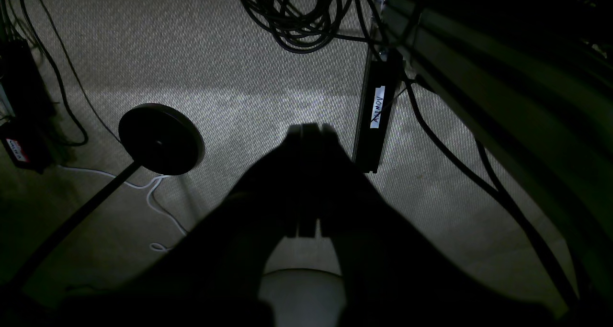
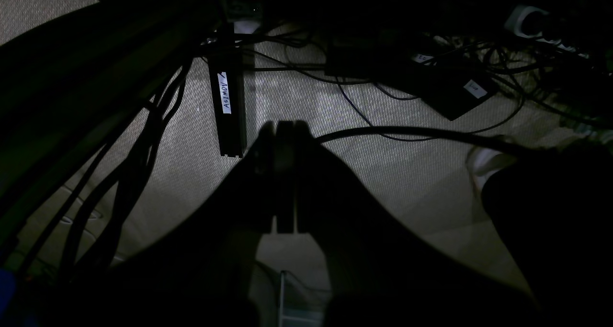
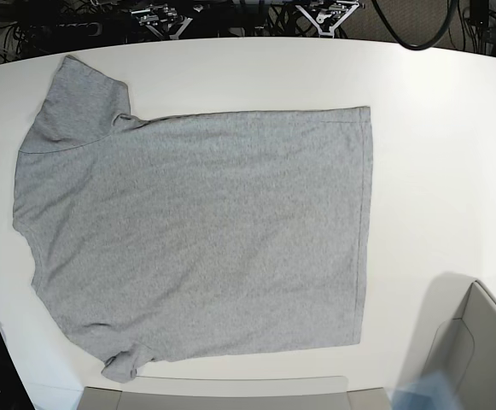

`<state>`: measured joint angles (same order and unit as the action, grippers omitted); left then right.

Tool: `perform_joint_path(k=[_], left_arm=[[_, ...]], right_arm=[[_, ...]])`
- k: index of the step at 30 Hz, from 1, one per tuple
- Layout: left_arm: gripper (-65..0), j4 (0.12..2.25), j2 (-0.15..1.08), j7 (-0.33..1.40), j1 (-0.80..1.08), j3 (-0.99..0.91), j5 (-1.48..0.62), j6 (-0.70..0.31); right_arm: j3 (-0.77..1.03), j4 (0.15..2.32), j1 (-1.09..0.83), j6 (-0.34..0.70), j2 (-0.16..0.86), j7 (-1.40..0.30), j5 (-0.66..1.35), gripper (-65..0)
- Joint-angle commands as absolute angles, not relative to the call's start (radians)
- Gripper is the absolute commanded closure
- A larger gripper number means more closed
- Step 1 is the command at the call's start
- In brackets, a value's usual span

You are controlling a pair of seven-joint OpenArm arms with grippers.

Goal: Fold the T-shirt properly

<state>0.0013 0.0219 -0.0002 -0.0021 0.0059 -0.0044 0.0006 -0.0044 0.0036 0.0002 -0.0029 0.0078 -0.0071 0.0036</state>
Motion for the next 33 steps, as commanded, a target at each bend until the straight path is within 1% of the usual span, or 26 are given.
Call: perform_joint_path(k=[1, 33], left_arm=[[-0.2, 0.000, 0.022, 0.004, 0.002, 0.007, -0.007, 0.005], [-0.3, 0.000, 0.042, -0.005, 0.019, 0.005, -0.007, 0.005]], right_arm=[[-0.005, 0.001, 0.004, 0.007, 0.008, -0.002, 0.002, -0.2], [-0.001, 0.000, -0.016, 0.007, 0.045, -0.002, 0.005, -0.2]])
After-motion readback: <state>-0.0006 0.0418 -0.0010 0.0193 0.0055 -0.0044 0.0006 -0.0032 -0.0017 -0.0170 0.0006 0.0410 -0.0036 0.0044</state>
